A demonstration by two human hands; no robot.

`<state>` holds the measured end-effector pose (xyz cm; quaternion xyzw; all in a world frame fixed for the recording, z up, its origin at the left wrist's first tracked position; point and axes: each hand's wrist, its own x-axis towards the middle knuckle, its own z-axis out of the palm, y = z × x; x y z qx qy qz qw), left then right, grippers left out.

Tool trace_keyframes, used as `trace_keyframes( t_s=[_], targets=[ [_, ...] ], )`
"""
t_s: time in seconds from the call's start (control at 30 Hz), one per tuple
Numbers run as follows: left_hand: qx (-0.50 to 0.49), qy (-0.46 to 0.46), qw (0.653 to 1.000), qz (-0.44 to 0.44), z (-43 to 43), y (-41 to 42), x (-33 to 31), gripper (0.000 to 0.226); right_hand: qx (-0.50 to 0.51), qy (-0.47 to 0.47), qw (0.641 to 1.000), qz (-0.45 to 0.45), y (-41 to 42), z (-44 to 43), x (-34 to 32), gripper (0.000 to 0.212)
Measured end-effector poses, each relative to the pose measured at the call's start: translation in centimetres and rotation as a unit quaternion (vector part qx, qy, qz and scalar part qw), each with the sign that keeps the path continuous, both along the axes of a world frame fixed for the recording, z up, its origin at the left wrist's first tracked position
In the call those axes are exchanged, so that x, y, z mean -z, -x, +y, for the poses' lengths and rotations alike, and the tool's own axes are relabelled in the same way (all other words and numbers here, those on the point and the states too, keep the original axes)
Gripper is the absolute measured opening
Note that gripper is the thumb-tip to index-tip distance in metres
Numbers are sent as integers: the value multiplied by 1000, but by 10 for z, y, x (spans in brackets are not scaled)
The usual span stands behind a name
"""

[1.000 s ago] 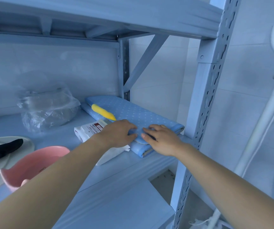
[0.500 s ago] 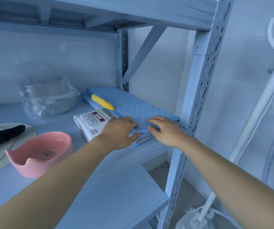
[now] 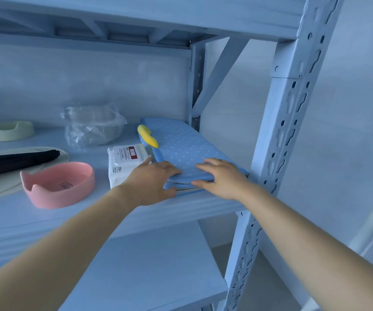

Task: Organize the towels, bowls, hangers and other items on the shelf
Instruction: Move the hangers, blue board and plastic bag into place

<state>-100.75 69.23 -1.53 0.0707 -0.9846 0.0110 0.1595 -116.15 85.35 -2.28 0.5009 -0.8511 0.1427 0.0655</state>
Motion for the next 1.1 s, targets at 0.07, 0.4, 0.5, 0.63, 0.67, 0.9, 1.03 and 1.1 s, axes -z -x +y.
trace_keyframes(
  t_s=[0.07,0.4,0.5,0.63,0.67,0.9,1.03,1.1],
  targets=[
    [-18,10,1000,-1,3,0,1,47,-9,-37,999,-9,9,0,0,66],
    [-92,-16,996,13,6,-13,7,49,-25,11,1000,4,1,-18,16,67],
    [-87,-22,996,16,9,-14,7,50,-22,18,1000,6,-2,-14,16,66],
    [-77,-28,996,22,15,-20,8,46,-14,33,999,11,-12,-4,20,65],
    [-74,-31,996,23,17,-22,9,45,-11,33,999,13,-15,-2,21,65],
    [-36,-48,998,28,36,-44,10,50,11,36,998,40,-43,28,23,62],
    [-15,-46,999,22,48,-53,10,51,24,28,999,32,-56,47,19,67],
    [-7,-44,999,21,55,-55,10,50,32,25,999,26,-61,55,17,68]
  ],
)
